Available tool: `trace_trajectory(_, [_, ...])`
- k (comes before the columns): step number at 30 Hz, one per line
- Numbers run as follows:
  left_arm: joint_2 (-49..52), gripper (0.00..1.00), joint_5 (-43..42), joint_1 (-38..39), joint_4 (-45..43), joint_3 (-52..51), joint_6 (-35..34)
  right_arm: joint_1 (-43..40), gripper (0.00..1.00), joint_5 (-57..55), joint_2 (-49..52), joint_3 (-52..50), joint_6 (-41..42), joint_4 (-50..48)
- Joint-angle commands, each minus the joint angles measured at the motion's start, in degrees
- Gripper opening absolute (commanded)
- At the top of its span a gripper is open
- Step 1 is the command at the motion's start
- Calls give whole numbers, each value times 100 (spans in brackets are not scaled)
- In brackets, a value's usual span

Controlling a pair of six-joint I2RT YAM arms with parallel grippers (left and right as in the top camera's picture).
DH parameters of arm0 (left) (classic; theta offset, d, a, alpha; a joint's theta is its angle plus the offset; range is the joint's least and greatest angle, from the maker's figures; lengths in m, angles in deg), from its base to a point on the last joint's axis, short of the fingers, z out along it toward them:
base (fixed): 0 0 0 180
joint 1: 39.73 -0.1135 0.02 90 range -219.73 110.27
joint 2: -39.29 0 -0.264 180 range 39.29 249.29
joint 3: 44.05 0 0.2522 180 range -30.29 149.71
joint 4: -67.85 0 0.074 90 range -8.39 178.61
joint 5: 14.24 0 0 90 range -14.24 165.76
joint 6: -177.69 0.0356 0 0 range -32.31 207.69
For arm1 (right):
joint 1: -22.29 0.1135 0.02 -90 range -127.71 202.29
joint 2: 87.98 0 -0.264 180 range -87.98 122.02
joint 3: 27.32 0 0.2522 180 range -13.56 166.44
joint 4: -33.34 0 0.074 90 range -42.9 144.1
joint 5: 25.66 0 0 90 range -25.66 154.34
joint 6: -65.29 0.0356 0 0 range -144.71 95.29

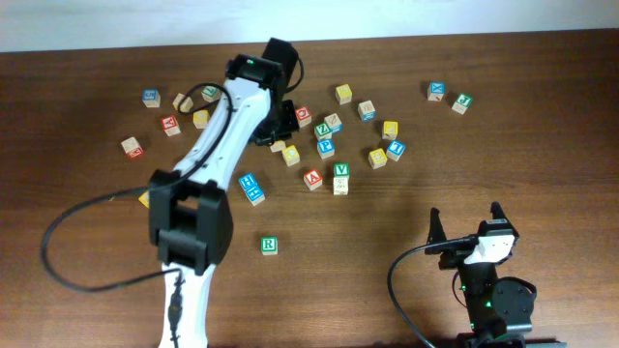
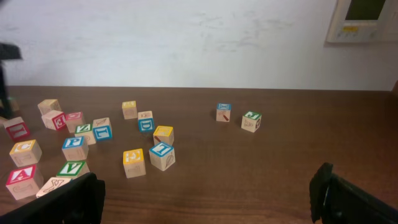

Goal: Spell out RSS
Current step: 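Carry the S block and set it right of the R block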

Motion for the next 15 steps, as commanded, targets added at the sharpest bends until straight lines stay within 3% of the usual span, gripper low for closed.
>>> trace_trajectory(1, [-577, 20, -750, 90, 723, 144, 315, -33, 98, -48, -37, -31, -39, 26])
trace_trajectory(4, [-579, 22, -866, 376, 1462, 105, 894, -33, 98, -50, -37, -31, -39, 28])
trace_trajectory(9, [-879, 21, -879, 605, 2258, 105, 1034, -33, 98, -48, -37, -31, -39, 26])
trace_trajectory(15, [-1751, 22, -1379, 1056, 2256, -170, 1694, -33, 98, -48, -37, -31, -39, 26])
